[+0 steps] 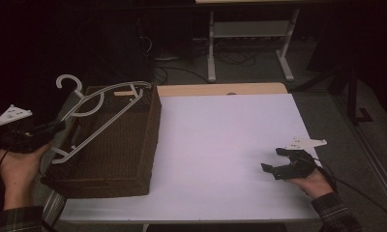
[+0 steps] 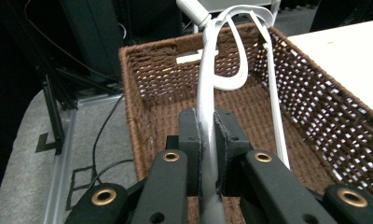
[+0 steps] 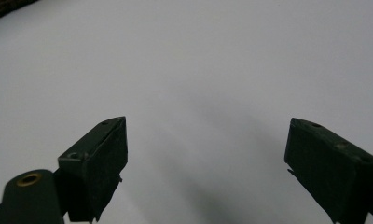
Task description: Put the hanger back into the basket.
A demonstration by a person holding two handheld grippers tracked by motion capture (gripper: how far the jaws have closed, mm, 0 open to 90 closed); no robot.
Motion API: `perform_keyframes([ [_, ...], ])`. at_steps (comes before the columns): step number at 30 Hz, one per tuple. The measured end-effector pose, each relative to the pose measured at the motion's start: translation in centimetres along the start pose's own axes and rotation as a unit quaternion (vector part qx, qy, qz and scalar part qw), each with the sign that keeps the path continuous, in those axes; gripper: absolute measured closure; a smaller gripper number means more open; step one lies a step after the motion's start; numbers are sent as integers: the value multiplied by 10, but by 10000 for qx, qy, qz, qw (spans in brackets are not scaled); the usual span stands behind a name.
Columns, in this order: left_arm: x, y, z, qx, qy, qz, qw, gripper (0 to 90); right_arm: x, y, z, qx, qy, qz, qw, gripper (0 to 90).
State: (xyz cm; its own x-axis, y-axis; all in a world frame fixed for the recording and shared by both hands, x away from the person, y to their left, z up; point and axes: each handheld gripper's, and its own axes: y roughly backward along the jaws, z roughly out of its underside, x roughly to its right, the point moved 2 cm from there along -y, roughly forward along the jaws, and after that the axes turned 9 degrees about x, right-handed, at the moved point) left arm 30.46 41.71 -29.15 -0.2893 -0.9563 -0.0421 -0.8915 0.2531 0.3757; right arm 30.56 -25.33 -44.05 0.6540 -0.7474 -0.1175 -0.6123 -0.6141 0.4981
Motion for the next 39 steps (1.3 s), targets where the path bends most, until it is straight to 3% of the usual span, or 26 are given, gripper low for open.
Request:
perform_keyframes([
  [10, -2, -16, 12, -344, -186, -80, 9992, 830, 0, 0, 0, 8, -21, 7, 10000, 125],
  [22, 5, -40, 26, -536, -222, 102, 9983, 829, 1, 1, 0, 22, -37, 7, 10000, 125],
  [26, 7, -48, 34, -736, -295, 135, 9968, 826, 2, 1, 0, 19, -24, 12, 10000, 125],
  [35, 3, -50, 40, -693, -162, 207, 9972, 815, 1, 1, 0, 11, -35, 13, 10000, 125],
  [39, 3, -49, 38, -600, -125, 230, 9979, 736, 1, 1, 0, 4, -24, 2, 10000, 125],
])
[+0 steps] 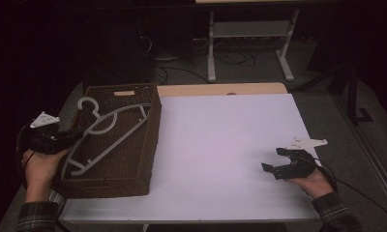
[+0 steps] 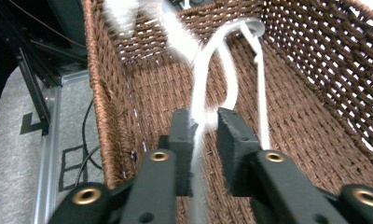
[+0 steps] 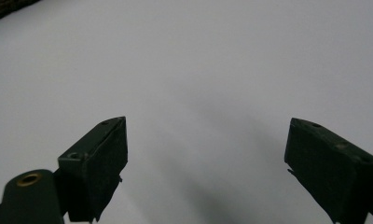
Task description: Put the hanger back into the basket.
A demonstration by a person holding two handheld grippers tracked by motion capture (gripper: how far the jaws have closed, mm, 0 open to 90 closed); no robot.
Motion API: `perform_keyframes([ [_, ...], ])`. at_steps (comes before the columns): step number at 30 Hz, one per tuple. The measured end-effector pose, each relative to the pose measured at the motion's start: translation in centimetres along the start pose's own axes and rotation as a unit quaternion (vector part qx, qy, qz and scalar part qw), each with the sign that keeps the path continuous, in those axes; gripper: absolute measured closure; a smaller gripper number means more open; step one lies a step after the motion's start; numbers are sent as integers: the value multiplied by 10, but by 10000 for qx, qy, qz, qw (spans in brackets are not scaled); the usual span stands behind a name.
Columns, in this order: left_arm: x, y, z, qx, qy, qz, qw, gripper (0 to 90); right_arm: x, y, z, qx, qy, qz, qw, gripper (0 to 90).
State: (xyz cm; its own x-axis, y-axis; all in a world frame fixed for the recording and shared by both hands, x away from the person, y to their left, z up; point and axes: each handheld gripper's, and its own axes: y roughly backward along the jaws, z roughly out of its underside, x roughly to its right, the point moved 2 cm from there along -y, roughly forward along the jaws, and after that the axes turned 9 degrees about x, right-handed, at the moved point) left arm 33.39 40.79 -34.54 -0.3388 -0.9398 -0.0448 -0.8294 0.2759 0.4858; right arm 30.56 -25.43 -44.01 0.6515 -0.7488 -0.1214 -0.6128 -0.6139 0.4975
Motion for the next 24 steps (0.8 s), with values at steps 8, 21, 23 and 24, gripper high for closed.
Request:
perform_keyframes([
  [8, 6, 2, -4, 116, 64, 144, 9998, 663, 0, 0, 0, 9, 12, -2, 10000, 126],
  [21, 40, -1, -27, 433, 194, 682, 9965, 392, 1, 3, -1, 80, 0, 7, 10000, 126],
  [23, 48, -2, -32, 489, 213, 797, 9954, 352, 1, 5, -3, 131, 2, 7, 9999, 126],
  [24, 51, -2, -34, 506, 200, 834, 9950, 327, 0, 7, -6, 180, 22, 2, 9998, 126],
])
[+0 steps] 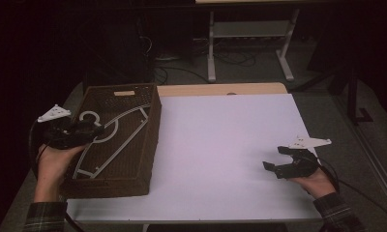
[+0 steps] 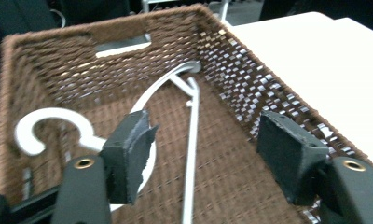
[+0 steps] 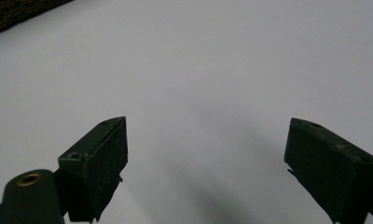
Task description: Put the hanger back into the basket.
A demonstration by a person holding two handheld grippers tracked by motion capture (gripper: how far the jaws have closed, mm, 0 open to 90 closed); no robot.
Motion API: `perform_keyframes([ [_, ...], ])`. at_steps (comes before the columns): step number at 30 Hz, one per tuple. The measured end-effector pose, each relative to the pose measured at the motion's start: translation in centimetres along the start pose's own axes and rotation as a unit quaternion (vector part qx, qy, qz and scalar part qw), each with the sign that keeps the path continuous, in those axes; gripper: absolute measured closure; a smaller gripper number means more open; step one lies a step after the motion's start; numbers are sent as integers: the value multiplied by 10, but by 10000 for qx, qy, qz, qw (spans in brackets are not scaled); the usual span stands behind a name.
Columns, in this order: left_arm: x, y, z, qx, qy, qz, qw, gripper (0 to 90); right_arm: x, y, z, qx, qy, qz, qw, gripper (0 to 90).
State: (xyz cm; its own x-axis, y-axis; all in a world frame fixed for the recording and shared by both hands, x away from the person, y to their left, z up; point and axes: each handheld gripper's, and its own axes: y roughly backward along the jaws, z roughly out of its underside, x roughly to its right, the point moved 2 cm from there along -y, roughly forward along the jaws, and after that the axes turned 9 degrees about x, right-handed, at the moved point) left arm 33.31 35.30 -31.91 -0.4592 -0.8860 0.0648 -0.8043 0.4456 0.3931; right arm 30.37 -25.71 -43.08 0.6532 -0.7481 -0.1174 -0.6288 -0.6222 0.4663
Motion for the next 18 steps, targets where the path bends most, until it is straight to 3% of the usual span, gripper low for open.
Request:
perform_keyframes([
  [9, 43, -14, -17, 144, -84, 513, 9985, 219, -5, 9, -14, 284, 85, -46, 9995, 125],
  [18, 104, -41, -18, 242, -259, 1131, 9930, 169, -9, 15, -22, 619, 193, -159, 9978, 112],
])
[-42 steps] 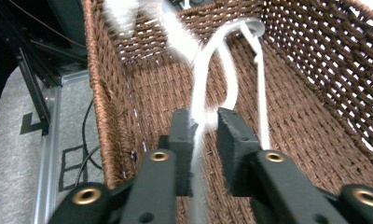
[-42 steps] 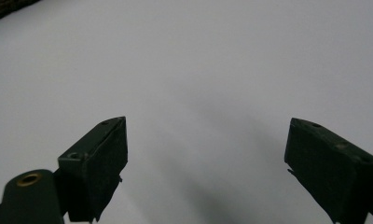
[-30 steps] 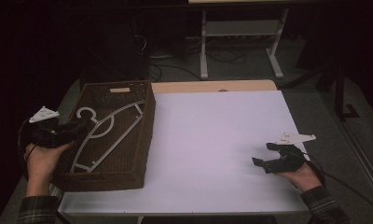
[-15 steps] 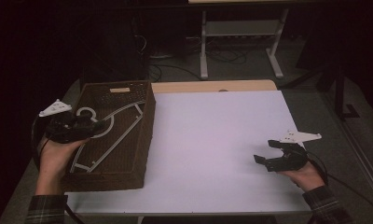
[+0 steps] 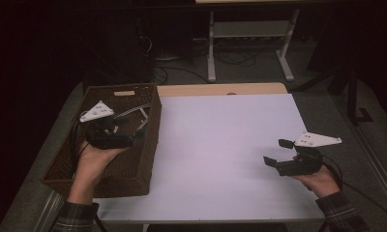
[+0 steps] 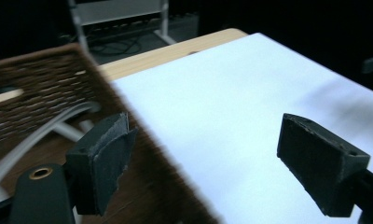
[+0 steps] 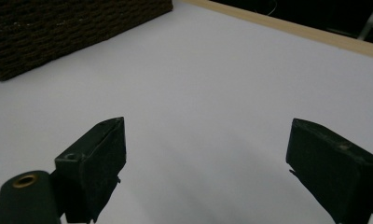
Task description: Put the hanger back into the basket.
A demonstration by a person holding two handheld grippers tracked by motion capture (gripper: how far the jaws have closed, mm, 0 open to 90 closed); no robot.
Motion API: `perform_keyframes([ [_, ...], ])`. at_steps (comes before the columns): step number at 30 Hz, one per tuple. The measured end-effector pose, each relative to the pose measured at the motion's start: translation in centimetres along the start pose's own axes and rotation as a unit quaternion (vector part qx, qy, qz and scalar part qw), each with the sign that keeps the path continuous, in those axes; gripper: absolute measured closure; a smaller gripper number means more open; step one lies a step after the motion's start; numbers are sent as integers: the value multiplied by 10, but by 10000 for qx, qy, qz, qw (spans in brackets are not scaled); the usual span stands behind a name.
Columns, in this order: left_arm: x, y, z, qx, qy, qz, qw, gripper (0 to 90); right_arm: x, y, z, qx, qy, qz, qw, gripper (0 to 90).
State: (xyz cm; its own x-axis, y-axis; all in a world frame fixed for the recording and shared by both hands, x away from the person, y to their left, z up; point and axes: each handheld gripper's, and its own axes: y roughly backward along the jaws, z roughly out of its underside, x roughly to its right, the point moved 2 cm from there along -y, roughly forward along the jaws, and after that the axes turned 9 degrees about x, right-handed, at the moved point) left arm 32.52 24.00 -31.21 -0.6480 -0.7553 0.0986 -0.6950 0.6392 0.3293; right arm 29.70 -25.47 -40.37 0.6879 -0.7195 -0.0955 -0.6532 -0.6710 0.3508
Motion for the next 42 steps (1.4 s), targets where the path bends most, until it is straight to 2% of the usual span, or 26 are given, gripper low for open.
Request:
perform_keyframes([
  [4, 22, -18, 3, 13, -98, 210, 9997, 169, -2, 1, -2, 106, 40, -27, 9999, 109],
  [8, 43, -33, 5, 131, -154, 384, 9991, 168, -4, 3, -4, 199, 72, -44, 9998, 106],
  [11, 62, -45, 7, 163, -274, 531, 9981, 163, -5, 4, -5, 253, 100, -25, 9996, 104],
  [14, 74, -54, 11, 233, -347, 575, 9975, 154, -5, 4, -5, 285, 104, -30, 9995, 103],
  [17, 86, -66, 19, 307, -323, 646, 9969, 148, -6, 3, -5, 270, 116, -47, 9996, 101],
  [23, 108, -87, 36, 143, -502, 865, 9949, 146, -9, 2, -6, 286, 138, -69, 9995, 101],
  [31, 119, -101, 52, 143, -533, 1021, 9932, 105, -15, -2, -4, 256, 181, -160, 9994, 91],
  [34, 119, -106, 57, 120, -393, 1112, 9930, 95, -16, -3, -2, 251, 189, -185, 9993, 86],
  [37, 120, -108, 63, 98, -568, 1052, 9928, 96, -17, -4, -1, 249, 193, -195, 9993, 82],
  [42, 118, -109, 69, -4, -526, 1069, 9929, 100, -19, -6, 0, 274, 203, -227, 9992, 75],
])
